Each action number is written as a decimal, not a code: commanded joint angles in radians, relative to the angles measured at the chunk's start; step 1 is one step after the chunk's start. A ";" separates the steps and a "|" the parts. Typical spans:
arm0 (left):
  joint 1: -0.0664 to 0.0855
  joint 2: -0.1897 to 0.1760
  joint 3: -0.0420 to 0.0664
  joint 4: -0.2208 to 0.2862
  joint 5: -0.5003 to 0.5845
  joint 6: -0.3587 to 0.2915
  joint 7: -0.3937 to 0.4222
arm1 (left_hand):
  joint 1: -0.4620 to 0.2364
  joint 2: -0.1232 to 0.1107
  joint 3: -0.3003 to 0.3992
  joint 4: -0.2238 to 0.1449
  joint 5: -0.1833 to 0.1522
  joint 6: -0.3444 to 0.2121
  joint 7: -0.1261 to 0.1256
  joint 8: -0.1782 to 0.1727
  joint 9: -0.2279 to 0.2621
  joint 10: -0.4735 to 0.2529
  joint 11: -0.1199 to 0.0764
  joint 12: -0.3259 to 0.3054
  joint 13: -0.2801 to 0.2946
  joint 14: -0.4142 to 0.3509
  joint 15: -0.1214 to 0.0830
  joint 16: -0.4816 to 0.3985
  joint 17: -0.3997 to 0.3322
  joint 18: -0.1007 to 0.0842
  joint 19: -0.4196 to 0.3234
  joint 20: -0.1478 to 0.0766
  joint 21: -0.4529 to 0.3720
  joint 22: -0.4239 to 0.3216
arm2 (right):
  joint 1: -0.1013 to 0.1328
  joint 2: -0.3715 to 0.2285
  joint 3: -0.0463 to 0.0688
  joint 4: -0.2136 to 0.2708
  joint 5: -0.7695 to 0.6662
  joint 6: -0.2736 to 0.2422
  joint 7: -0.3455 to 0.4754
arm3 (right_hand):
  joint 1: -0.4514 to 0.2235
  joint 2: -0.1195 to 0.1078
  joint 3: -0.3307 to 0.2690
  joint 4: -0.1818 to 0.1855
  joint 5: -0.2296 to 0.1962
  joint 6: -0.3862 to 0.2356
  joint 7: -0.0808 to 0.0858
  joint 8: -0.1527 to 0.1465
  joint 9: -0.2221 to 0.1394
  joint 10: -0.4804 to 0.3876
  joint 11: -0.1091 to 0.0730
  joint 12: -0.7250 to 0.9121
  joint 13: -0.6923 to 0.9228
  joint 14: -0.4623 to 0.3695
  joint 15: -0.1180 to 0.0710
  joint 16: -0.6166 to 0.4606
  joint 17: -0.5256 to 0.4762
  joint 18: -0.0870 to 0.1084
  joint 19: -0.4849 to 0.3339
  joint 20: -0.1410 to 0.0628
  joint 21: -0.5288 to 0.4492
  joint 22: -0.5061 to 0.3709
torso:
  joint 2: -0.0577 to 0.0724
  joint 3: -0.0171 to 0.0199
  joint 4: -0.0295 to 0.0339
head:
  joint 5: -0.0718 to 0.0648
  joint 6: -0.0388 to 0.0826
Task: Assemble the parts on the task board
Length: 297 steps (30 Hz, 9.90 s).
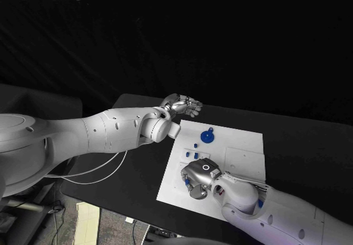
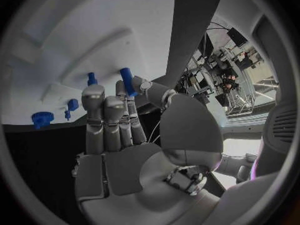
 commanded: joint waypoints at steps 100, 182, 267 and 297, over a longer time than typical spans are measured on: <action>-0.035 0.011 -0.002 -0.013 0.005 0.152 0.044 | -0.092 0.007 -0.146 -0.022 0.000 -0.028 0.004 0.003 -0.015 -0.035 0.009 -0.001 -0.013 -0.023 0.015 -0.068 0.040 0.012 -0.029 0.022 -0.041 0.016 | 0.132 -0.440 -0.004 0.172 0.805 0.300 -0.364 | -0.359 -0.016 -0.232 0.200 0.006 -0.029 -0.027 -0.007 0.136 -0.161 -0.070 1.032 0.916 -0.006 -0.074 0.105 0.116 0.123 -0.007 -0.034 0.139 0.023 | -0.049 0.0011 -0.0127 | -0.306 -0.017; -0.034 0.002 -0.002 0.005 0.005 0.153 0.031 | -0.089 0.019 -0.151 -0.021 0.001 -0.029 0.005 0.004 -0.018 -0.038 0.010 0.000 -0.015 -0.023 0.016 -0.077 0.050 0.014 -0.028 0.024 -0.047 0.018 | 0.147 -0.332 -0.015 0.130 1.008 0.257 -0.370 | -0.391 0.067 -0.157 0.073 0.007 0.024 -0.031 -0.057 0.134 -0.135 -0.073 1.008 0.929 0.000 -0.075 0.098 0.142 0.123 -0.021 -0.011 0.185 0.017 | -0.048 -0.0006 -0.0150 | -0.273 -0.022; -0.034 0.003 -0.002 0.005 0.004 0.159 0.027 | -0.093 0.020 -0.156 -0.017 0.001 -0.030 0.005 0.004 -0.021 -0.040 0.010 0.000 -0.017 -0.024 0.017 -0.084 0.058 0.014 -0.028 0.025 -0.052 0.021 | 0.137 -0.277 -0.039 0.111 0.945 0.285 -0.278 | -0.434 -0.070 -0.306 0.049 0.004 -0.003 -0.024 -0.084 0.132 -0.160 -0.067 0.992 0.941 -0.007 -0.071 0.072 0.147 0.123 -0.042 -0.030 0.173 0.010 | -0.047 0.0017 -0.0166 | -0.249 -0.028; -0.034 0.000 -0.002 0.005 0.005 0.163 0.029 | -0.110 0.018 -0.165 -0.010 -0.002 -0.030 0.005 0.005 -0.023 -0.040 0.010 0.000 -0.018 -0.024 0.018 -0.090 0.065 0.014 -0.027 0.026 -0.057 0.023 | 0.129 -0.240 -0.039 0.067 0.905 0.290 -0.324 | -0.368 0.091 -0.269 0.016 0.006 0.030 -0.031 -0.082 0.132 -0.140 -0.074 0.986 0.939 0.001 -0.075 0.069 0.156 0.123 -0.036 -0.019 0.174 0.010 | -0.047 0.0005 -0.0153 | -0.254 -0.031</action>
